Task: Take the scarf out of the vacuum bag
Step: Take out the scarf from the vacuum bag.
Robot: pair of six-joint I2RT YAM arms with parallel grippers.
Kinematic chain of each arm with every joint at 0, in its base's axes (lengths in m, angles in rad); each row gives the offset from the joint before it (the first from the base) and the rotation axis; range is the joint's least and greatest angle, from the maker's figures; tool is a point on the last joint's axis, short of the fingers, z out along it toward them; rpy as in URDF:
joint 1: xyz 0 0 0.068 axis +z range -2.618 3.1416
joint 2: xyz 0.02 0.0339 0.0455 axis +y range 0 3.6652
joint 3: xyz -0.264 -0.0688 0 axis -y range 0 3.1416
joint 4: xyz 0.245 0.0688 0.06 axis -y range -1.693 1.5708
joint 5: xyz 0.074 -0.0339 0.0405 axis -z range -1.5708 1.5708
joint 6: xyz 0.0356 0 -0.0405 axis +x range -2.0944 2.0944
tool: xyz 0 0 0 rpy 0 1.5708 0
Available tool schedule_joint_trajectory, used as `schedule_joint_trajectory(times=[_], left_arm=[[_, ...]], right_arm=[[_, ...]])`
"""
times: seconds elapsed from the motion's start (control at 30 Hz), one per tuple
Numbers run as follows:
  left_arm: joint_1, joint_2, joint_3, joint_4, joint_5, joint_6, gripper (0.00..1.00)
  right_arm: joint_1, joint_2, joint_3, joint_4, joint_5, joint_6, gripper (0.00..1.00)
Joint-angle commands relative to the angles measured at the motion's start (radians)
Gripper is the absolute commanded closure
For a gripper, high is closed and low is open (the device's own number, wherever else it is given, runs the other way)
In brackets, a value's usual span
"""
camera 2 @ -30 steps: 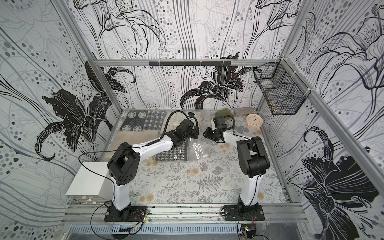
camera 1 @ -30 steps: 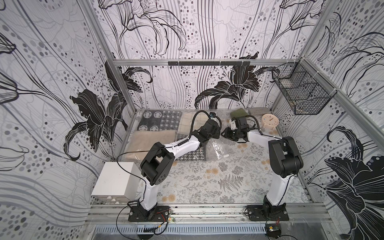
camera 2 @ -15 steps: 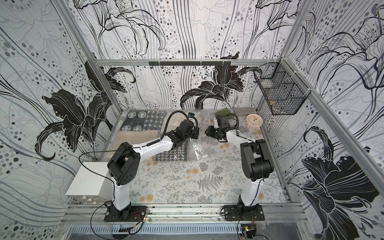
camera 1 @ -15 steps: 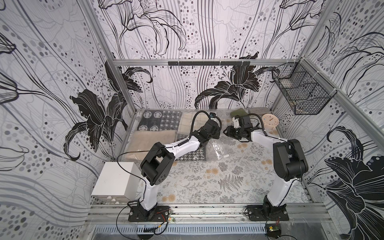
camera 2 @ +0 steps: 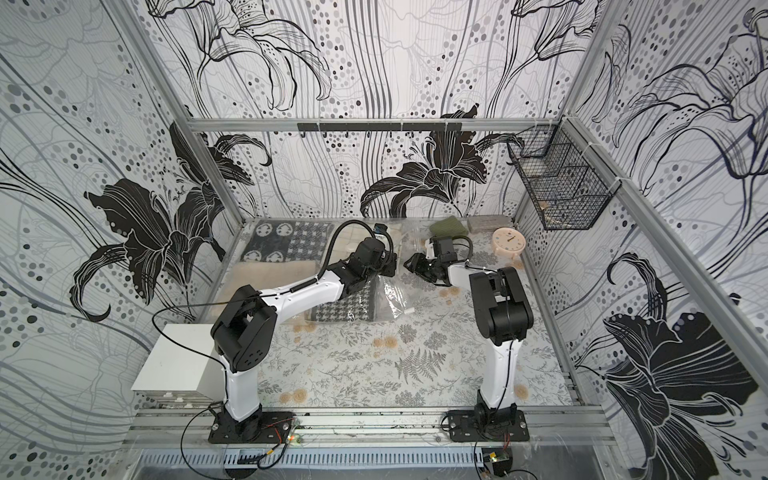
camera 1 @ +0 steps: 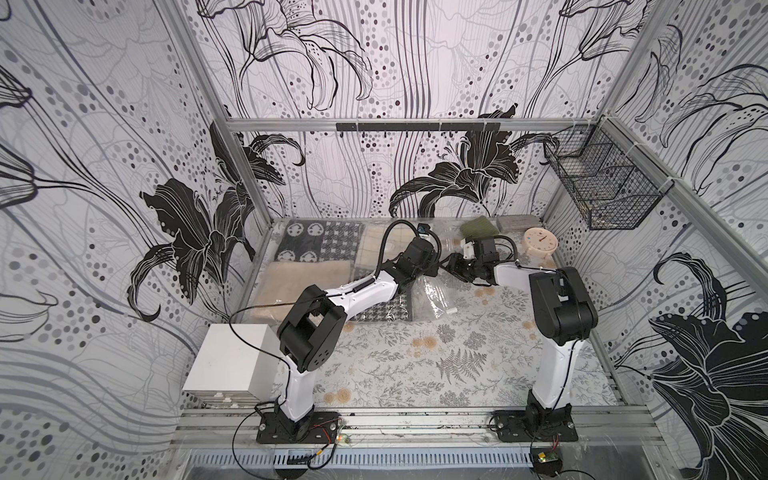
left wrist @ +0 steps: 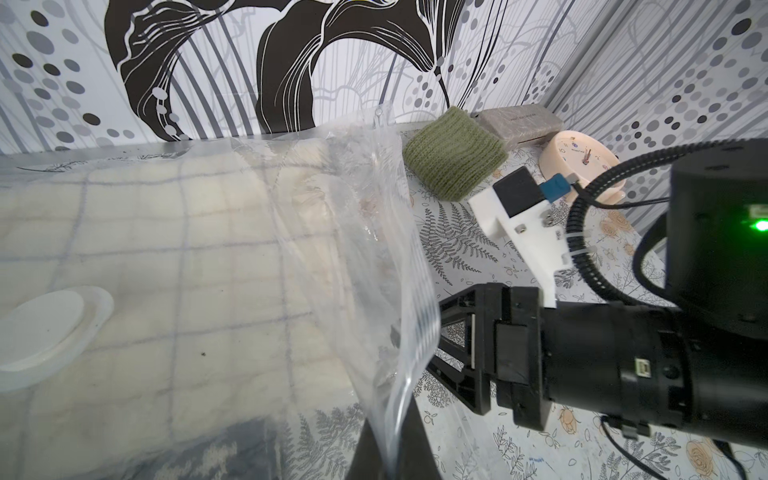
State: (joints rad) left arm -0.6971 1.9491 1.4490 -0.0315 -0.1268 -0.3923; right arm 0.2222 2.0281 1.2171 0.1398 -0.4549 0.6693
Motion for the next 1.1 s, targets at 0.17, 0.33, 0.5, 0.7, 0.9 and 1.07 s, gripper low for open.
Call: schedule_joint_trajectory(times=[0.17,0.33,0.5,0.7,0.9,1.07], left_arm=[[-0.005,-0.035,0.024,0.036,0.053,-0.005,1.00],[-0.005,-0.031,0.025,0.035,0.059,-0.009,1.00],[-0.008,-0.031,0.022,0.036,0.061,-0.010,1.00],[-0.014,-0.023,0.027,0.041,0.062,-0.008,1.00],[-0.017,-0.020,0.028,0.041,0.064,-0.008,1.00],[-0.021,-0.021,0.030,0.041,0.061,-0.007,1.00]], right_arm=[[0.005,0.104,0.026,0.224,-0.102,0.147,0.39],[0.011,0.143,0.056,0.248,-0.137,0.177,0.38],[0.020,0.157,0.072,0.241,-0.136,0.182,0.37],[0.035,0.165,0.083,0.247,-0.146,0.192,0.36],[0.053,0.195,0.108,0.254,-0.147,0.207,0.36],[0.074,0.245,0.155,0.247,-0.134,0.213,0.36]])
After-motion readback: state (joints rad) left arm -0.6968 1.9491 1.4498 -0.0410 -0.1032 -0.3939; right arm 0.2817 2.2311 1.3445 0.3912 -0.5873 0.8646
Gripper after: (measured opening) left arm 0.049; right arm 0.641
